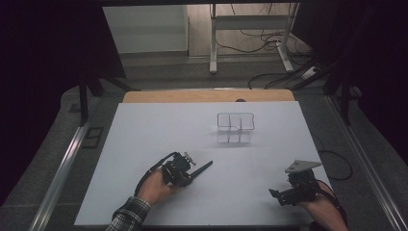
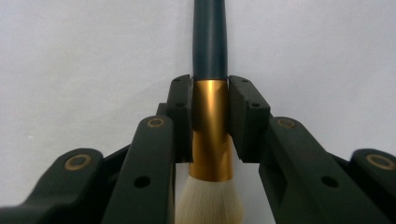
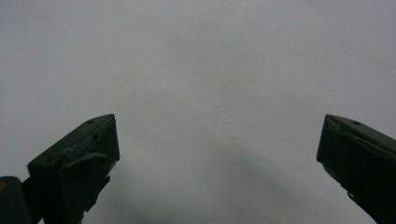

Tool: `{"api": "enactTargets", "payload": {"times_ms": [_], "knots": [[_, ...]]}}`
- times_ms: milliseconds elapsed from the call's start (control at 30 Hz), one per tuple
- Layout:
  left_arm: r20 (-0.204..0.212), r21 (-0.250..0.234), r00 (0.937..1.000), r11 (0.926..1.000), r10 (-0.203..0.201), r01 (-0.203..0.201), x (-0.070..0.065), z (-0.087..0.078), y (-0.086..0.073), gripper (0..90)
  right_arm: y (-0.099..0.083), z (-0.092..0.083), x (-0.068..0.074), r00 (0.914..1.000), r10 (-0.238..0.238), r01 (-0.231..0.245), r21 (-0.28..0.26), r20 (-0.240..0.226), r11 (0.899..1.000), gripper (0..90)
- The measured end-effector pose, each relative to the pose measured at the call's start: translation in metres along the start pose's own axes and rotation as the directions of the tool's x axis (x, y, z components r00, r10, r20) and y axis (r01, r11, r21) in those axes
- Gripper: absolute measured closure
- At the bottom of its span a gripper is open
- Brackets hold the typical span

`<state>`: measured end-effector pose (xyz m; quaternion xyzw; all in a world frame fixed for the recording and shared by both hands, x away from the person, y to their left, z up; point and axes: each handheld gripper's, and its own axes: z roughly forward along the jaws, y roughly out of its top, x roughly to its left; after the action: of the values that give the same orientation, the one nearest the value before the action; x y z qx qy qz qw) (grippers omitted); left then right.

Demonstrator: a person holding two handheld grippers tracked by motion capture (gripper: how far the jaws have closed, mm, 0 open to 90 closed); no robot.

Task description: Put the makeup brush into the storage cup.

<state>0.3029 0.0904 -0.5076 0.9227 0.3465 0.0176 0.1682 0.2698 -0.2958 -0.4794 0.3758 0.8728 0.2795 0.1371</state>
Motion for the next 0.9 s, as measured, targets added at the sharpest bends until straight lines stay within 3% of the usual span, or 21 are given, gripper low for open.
{"api": "enactTargets", "payload": {"times_ms": [133, 300, 600, 900], "knots": [[-0.008, -0.014, 0.9999, 0.9999, 0.009, -0.010, 0.000, -0.002, 0.000, 72.2, 0.000, 0.000, 0.000, 1.0000, -0.005, 0.005, -0.001, -0.001, 1.000, 0.0], [0.023, -0.046, 0.9997, 0.9989, -0.004, 0.005, 0.002, -0.008, 0.000, 72.2, 0.000, 0.000, 0.000, 1.0000, -0.004, 0.004, -0.002, -0.002, 1.000, 0.0], [0.026, -0.067, 0.9997, 0.9978, 0.000, 0.002, 0.004, -0.014, 0.000, 72.5, 0.000, 0.000, 0.000, 1.0000, -0.006, 0.006, -0.002, -0.003, 1.000, 0.0], [0.023, -0.139, 0.9997, 0.9903, 0.005, -0.002, 0.002, -0.025, -0.001, 72.7, 0.000, 0.000, 0.000, 1.0000, -0.007, 0.007, -0.003, -0.003, 1.000, 0.0]]}}
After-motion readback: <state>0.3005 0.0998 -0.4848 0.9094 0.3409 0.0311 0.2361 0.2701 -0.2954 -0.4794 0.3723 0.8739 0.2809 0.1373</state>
